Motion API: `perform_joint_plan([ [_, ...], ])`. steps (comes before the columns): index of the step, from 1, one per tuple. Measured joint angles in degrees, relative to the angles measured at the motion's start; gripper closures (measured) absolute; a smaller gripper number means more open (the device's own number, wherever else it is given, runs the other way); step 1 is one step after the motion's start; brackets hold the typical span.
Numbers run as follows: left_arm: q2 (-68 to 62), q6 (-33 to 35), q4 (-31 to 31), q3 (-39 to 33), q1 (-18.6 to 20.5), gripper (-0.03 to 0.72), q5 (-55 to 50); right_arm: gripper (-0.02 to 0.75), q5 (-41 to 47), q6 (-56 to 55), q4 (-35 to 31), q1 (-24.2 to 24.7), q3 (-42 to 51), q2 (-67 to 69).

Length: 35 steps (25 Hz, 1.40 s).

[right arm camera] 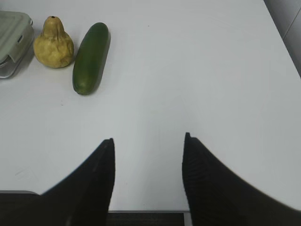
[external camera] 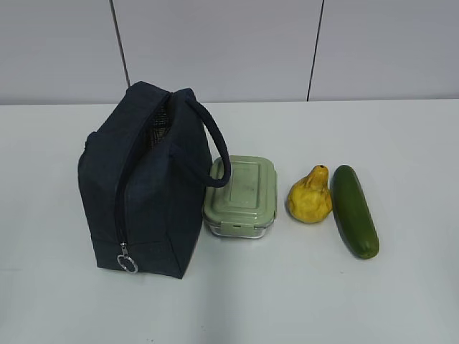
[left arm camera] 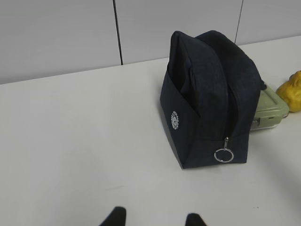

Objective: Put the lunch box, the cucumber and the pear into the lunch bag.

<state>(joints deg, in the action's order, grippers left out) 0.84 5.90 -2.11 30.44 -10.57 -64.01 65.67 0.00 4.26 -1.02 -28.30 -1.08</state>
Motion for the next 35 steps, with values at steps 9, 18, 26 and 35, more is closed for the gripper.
perform_joint_plan([
  [9, 0.0, 0.0, 0.0, 0.0, 0.0, 0.447, 0.0, 0.367, 0.0, 0.0, 0.0, 0.0, 0.0, 0.0],
  [18, 0.0, 0.0, 0.0, 0.0, 0.0, 0.447, 0.0, 0.367, 0.0, 0.0, 0.0, 0.0, 0.0, 0.0],
  [26, 0.0, 0.0, 0.0, 0.0, 0.0, 0.447, 0.0, 0.367, 0.0, 0.0, 0.0, 0.0, 0.0, 0.0],
  [35, 0.0, 0.0, 0.0, 0.0, 0.0, 0.447, 0.0, 0.367, 0.0, 0.0, 0.0, 0.0, 0.0, 0.0],
])
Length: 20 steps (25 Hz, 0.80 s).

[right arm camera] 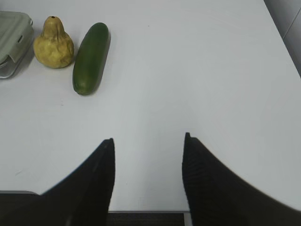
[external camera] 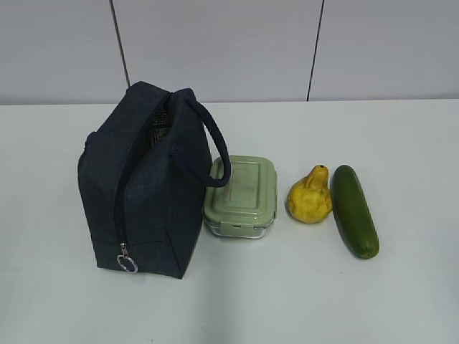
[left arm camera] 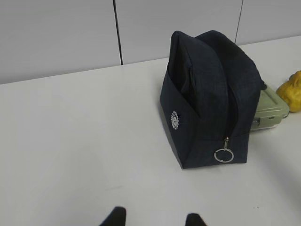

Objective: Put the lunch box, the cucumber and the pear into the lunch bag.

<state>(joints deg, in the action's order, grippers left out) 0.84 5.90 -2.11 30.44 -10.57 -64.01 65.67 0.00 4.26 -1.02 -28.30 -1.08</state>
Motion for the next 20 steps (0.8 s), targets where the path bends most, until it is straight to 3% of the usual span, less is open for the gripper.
perform_joint_plan([
  [20, 0.0, 0.0, 0.0, 0.0, 0.0, 0.447, 0.0, 0.367, 0.0, 0.0, -0.1, 0.0, 0.0, 0.0],
])
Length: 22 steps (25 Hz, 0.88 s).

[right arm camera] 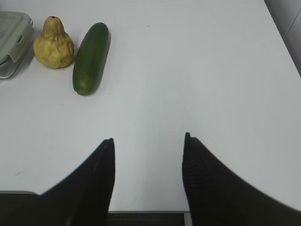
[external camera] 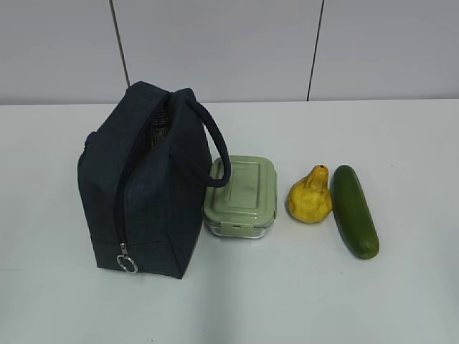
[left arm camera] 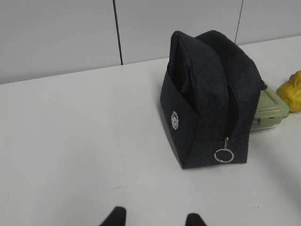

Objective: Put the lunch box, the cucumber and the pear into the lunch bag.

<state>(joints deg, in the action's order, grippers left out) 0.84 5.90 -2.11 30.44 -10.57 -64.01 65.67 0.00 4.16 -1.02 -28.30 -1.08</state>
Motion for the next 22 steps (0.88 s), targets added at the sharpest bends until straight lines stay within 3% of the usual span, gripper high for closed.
perform_joint_plan([
  [12, -3.7, 0.0, -0.9, 0.0, -0.1, 0.447, 0.0, 0.367, 0.1, -0.7, 0.0, 0.0, -0.2, 1.5],
  [22, -20.3, 0.0, -11.1, 3.9, -0.5, 0.447, 3.6, 0.367, -1.8, -1.8, -7.4, 0.0, -1.4, 15.6],
])
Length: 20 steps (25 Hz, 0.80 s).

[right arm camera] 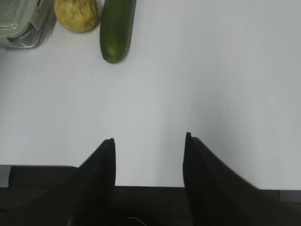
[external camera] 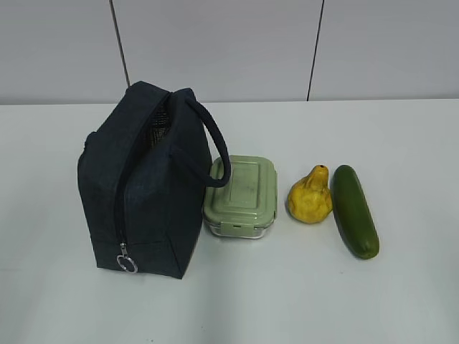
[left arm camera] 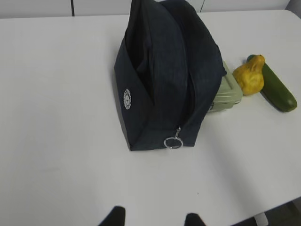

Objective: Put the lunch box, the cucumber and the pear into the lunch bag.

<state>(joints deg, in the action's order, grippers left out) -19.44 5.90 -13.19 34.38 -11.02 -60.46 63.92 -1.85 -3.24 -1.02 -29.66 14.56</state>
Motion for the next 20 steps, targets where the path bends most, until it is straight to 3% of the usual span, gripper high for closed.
perform_joint_plan([
  [8, -14.2, 1.4, -3.0, 1.3, 0.0, 0.431, 14.7, 0.367, -13.5, 0.0, -2.3, 0.0, 0.0, 11.6],
  [17, -35.9, 18.1, -15.5, 5.9, 0.0, 0.366, 24.4, 0.367, -27.3, 3.3, -6.2, 0.0, -0.3, 31.9],
  [20, -41.3, 22.3, -18.2, 8.2, 0.0, 0.353, 25.0, 0.367, -29.1, 5.9, -11.1, 0.0, -2.5, 37.8],
])
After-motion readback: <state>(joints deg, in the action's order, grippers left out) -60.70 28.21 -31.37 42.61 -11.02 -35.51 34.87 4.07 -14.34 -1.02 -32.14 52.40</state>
